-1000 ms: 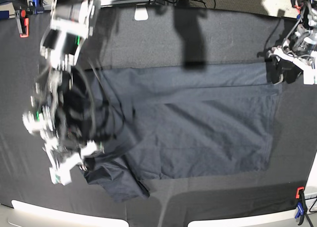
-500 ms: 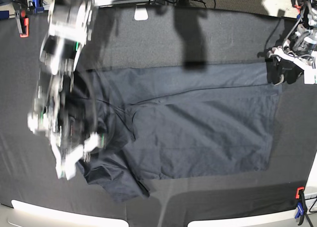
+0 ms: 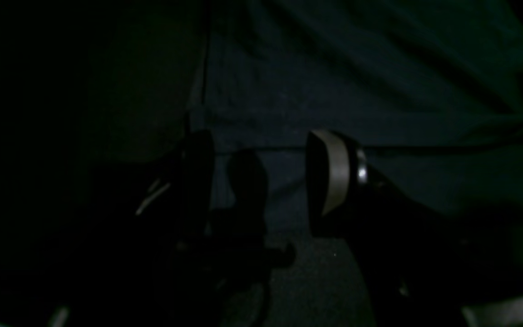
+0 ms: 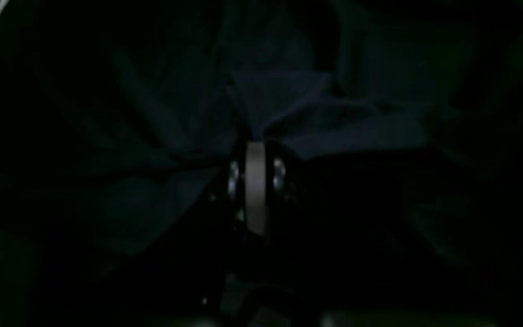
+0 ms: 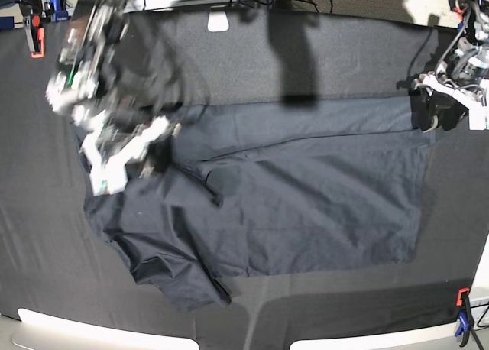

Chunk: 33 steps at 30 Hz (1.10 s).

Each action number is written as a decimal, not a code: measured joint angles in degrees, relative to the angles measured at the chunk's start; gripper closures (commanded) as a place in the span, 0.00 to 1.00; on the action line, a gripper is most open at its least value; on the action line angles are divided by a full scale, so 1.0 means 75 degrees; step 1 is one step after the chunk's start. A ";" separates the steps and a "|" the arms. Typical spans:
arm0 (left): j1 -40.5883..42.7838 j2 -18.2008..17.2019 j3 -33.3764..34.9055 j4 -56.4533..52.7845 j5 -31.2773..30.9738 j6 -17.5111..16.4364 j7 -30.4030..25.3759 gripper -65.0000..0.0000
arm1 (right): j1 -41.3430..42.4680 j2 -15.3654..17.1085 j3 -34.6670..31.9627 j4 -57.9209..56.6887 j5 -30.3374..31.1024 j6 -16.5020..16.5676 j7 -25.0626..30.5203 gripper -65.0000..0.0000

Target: Layout the t-shirt on the table in an organized manner, then fold the t-shirt properly

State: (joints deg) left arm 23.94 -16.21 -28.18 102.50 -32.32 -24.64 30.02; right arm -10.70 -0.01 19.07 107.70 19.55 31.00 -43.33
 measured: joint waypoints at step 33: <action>-0.0006 0.0003 0.0000 0.0000 0.0000 0.0000 -0.0175 0.53 | -0.0761 -0.0020 -0.1189 0.0006 0.1714 0.0895 -0.2212 0.73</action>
State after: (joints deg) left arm 23.90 -16.19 -28.18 102.50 -32.32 -24.64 28.71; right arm -16.40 -0.16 10.15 107.74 32.40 37.71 -59.92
